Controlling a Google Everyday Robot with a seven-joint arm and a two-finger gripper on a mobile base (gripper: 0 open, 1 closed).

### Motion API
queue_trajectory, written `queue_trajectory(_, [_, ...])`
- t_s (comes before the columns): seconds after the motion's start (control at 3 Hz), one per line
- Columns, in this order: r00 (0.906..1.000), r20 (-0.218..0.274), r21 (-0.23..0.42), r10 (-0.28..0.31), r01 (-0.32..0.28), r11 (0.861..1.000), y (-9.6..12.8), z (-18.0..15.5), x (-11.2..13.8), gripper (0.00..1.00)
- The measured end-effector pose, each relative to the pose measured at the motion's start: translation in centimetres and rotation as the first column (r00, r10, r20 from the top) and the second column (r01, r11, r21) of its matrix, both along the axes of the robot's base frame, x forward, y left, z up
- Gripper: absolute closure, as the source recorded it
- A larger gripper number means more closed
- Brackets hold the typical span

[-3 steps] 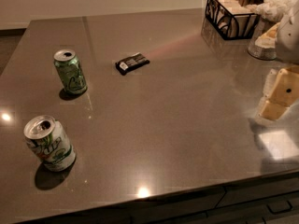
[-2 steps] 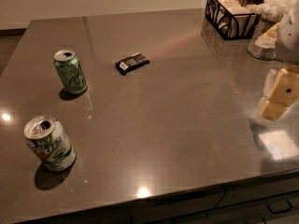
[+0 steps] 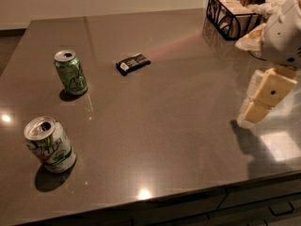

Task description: Move 7up can near green can

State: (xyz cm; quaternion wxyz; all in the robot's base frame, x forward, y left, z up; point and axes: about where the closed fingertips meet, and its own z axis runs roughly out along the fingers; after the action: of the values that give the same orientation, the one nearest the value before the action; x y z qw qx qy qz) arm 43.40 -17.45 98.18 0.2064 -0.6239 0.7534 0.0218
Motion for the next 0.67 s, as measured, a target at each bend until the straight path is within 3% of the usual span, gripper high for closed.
queue_trajectory(0.33, [0.9940, -0.004, 0.133, 0.109, -0.108, 0.985, 6.6, -0.1, -1.4, 0.00])
queue_trajectory(0.67, [0.9812, -0.020, 0.230, 0.192, -0.182, 0.956, 12.7, -1.0, -2.8, 0.00])
